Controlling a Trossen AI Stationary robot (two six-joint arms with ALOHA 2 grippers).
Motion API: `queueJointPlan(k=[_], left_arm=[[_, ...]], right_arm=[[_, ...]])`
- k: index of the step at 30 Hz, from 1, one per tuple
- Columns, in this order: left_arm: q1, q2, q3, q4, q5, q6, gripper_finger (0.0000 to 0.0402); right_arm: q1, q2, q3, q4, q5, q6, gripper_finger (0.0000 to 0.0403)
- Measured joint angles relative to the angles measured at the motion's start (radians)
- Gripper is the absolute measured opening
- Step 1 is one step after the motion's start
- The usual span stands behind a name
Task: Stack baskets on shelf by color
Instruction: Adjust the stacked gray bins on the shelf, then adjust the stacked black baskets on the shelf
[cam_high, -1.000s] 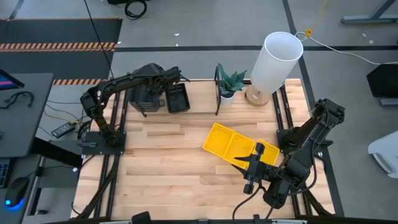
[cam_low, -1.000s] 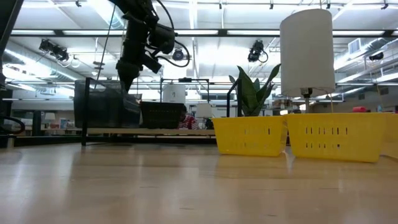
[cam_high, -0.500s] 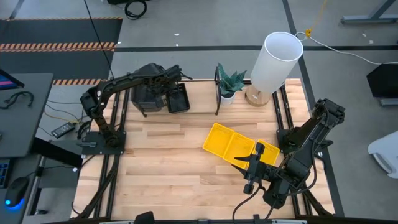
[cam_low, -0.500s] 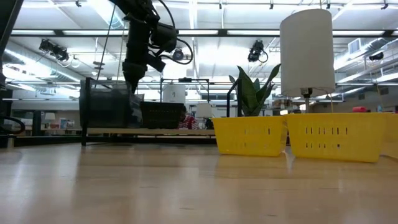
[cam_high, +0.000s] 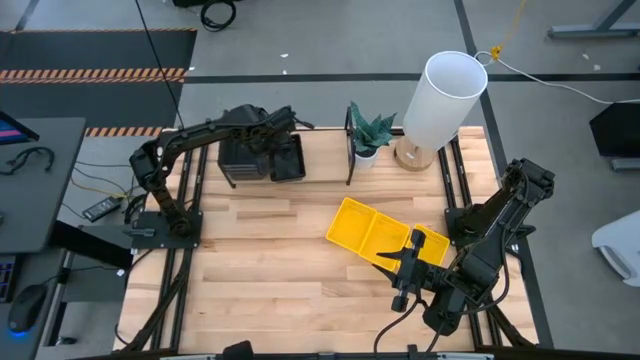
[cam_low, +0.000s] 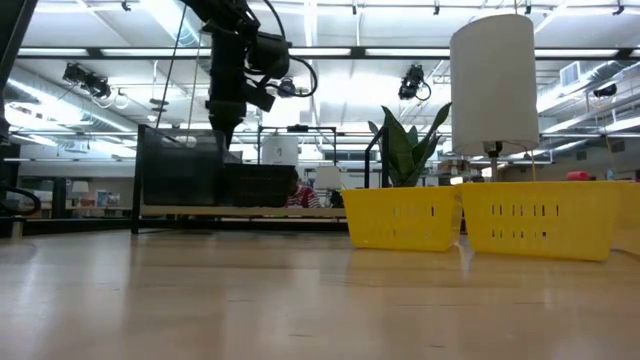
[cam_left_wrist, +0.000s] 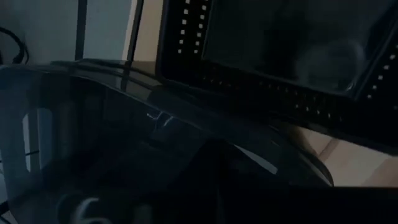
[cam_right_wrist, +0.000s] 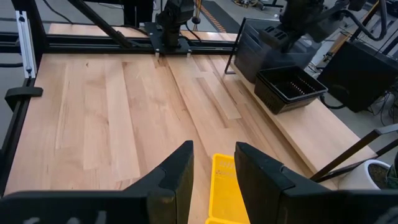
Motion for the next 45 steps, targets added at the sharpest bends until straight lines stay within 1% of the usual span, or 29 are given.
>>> queueJointPlan(k=[9, 14, 16, 21, 25, 26, 30, 31, 34, 36, 38, 42, 45], left_arm=[[0.001, -0.005, 0.0, 0.01, -0.006, -0.048, 0.0004], [-0.004, -0.039, 0.001, 0.006, -0.066, -0.053, 0.0004], [-0.006, -0.06, 0.002, 0.006, -0.068, -0.052, 0.0004], [-0.033, -0.114, 0.002, 0.009, -0.002, 0.022, 0.0004], [-0.07, -0.13, 0.003, 0.008, 0.011, 0.034, 0.0004], [-0.079, -0.13, 0.003, 0.007, 0.033, 0.036, 0.0004], [-0.122, -0.121, 0.001, 0.018, 0.181, 0.078, 0.0004], [-0.132, -0.117, 0.0, 0.028, 0.2, 0.078, 0.0004], [-0.173, -0.099, 0.0, 0.072, 0.206, 0.058, 0.0006], [-0.191, -0.086, 0.0, 0.084, 0.205, 0.055, 0.0016], [-0.211, -0.069, 0.0, 0.114, 0.202, 0.055, 0.0039], [-0.238, -0.025, 0.0, 0.151, 0.202, 0.059, 0.0099], [-0.25, 0.018, 0.0, 0.172, 0.176, 0.073, 0.0142]], right_arm=[[0.0, 0.0, 0.0, 0.0, 0.0, 0.0, 0.0122], [0.0, 0.0, 0.0, 0.0, 0.0, -0.007, 0.0122], [0.0, 0.0, 0.0, 0.002, 0.0, -0.007, 0.0122], [0.0, 0.0, 0.0, 0.012, 0.0, -0.018, 0.0122], [-0.001, 0.0, 0.0, 0.017, 0.0, -0.019, 0.0122], [-0.001, 0.0, 0.0, 0.017, 0.0, -0.018, 0.0122], [-0.001, 0.0, 0.0, 0.019, 0.0, -0.019, 0.0122], [-0.001, 0.0, 0.0, 0.02, 0.0, -0.019, 0.0122], [-0.002, 0.0, 0.0, 0.022, 0.0, -0.022, 0.0122], [-0.003, 0.0, 0.0, 0.029, 0.0, -0.024, 0.0122], [-0.003, 0.0, 0.0, 0.03, 0.0, -0.026, 0.0122], [-0.003, 0.0, 0.0, 0.038, 0.0, -0.038, 0.0122], [-0.003, 0.0, 0.0, 0.043, 0.0, -0.044, 0.0122]])
